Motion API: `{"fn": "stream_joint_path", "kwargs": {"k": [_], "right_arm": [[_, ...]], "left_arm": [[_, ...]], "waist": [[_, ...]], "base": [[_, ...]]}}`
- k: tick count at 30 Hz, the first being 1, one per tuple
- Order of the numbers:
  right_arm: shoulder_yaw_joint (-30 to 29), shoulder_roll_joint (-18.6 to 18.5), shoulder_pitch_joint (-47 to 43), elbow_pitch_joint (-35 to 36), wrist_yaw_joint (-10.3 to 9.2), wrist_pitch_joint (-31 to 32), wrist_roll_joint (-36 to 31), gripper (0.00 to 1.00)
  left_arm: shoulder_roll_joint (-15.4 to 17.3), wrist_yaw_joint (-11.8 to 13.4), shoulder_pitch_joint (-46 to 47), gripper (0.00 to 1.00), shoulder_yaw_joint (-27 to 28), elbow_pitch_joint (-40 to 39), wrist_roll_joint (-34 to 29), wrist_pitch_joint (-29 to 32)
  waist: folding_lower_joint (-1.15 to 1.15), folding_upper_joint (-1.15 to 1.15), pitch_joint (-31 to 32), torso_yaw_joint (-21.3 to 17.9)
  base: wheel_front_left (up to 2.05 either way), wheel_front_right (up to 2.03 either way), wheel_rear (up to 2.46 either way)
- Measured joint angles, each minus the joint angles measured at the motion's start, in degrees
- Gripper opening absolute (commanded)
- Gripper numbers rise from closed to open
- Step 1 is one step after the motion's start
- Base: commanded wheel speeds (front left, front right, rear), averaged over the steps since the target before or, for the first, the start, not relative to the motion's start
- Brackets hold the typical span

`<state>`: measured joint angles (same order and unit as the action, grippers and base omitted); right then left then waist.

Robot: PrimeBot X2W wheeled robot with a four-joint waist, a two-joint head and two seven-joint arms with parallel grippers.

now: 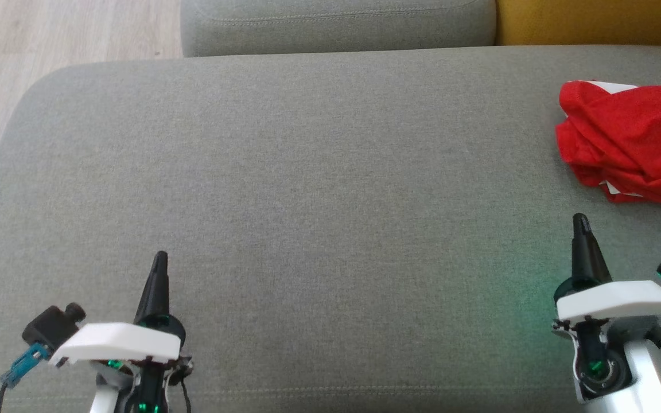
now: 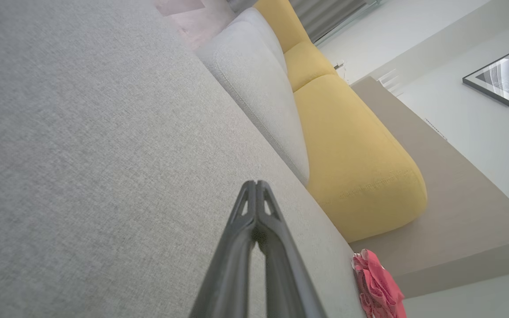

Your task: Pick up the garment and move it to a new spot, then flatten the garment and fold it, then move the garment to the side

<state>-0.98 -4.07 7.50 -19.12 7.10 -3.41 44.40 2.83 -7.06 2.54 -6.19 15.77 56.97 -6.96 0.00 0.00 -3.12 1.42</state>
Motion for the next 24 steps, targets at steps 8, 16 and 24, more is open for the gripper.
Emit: {"fn": "stream_joint_path", "kwargs": {"k": [8,16,24], "right_arm": [[-0.7,0.1,0.0,0.4,0.00,1.0,4.7,0.00],[-1.5,0.3,-0.1,0.7,0.00,2.2,9.9,0.00],[-2.2,0.5,-0.5,1.0,0.00,3.4,15.2,0.00]], "left_arm": [[0.0,0.0,0.0,0.00,1.0,0.0,3.6,1.0],[0.1,0.0,0.0,0.00,1.7,0.0,7.8,2.4],[0.1,0.0,0.0,0.00,2.9,0.0,11.8,3.7]], "waist": [[0.00,0.00,0.3,-0.1],[0.00,0.00,0.6,-0.3],[0.00,0.00,1.0,-0.5]], "base": [[0.00,0.00,0.00],[0.00,0.00,0.00],[0.00,0.00,0.00]]}}
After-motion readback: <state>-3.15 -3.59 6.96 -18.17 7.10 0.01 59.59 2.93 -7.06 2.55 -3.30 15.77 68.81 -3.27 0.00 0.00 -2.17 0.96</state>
